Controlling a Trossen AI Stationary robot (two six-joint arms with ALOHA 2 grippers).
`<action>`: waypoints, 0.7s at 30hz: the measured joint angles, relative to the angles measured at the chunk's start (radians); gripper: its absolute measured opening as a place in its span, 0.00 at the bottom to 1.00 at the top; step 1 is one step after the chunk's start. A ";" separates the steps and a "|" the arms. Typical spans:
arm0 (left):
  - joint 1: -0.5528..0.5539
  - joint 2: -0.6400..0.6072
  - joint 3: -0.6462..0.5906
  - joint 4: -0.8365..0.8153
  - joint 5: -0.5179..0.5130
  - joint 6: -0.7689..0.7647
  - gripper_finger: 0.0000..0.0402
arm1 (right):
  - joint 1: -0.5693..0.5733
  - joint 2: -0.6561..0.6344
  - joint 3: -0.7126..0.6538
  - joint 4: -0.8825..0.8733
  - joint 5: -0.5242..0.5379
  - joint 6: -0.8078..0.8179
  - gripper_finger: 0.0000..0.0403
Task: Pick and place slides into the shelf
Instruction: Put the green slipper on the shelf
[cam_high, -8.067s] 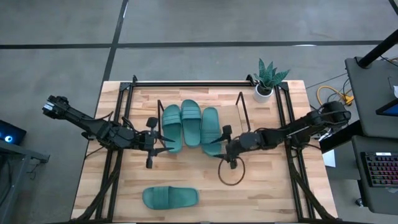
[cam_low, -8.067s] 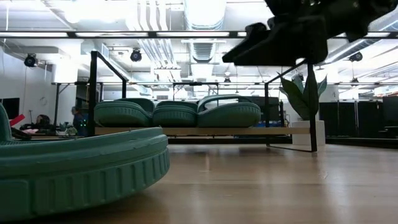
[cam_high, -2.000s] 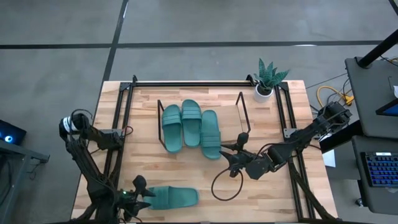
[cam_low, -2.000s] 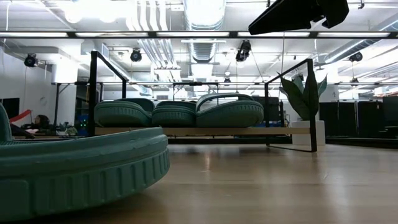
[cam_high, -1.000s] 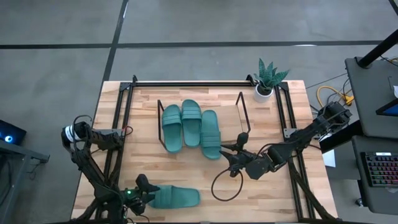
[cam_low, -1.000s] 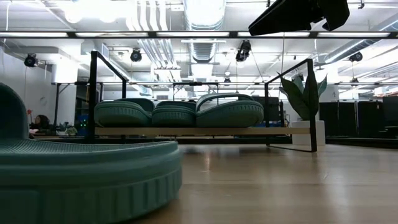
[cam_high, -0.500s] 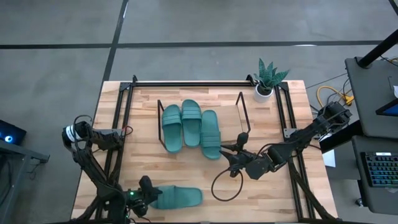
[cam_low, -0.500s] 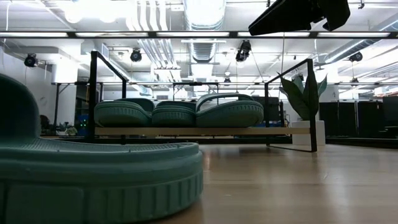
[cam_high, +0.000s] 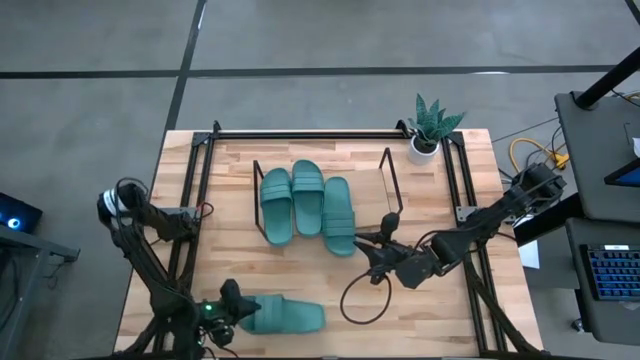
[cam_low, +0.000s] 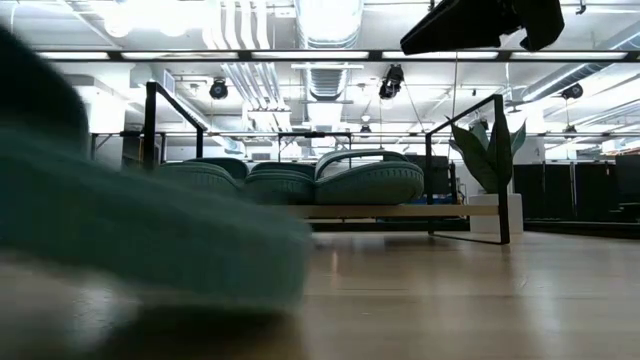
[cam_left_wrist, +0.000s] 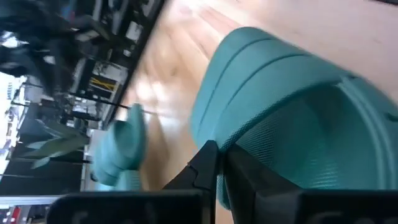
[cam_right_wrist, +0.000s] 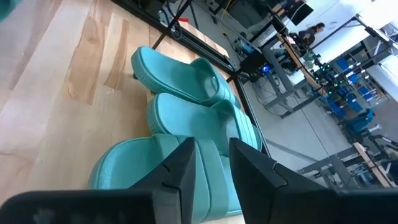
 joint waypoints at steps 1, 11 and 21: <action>0.000 -0.024 0.000 -0.009 -0.012 0.010 0.00 | 0.003 -0.004 0.001 0.000 0.001 0.001 0.22; 0.054 -0.238 -0.002 -0.026 -0.312 0.035 0.00 | 0.082 -0.013 0.047 -0.001 -0.053 -0.176 0.25; 0.215 -0.286 -0.002 -0.001 -0.314 0.053 0.00 | 0.088 -0.013 0.120 0.000 -0.154 -0.444 0.46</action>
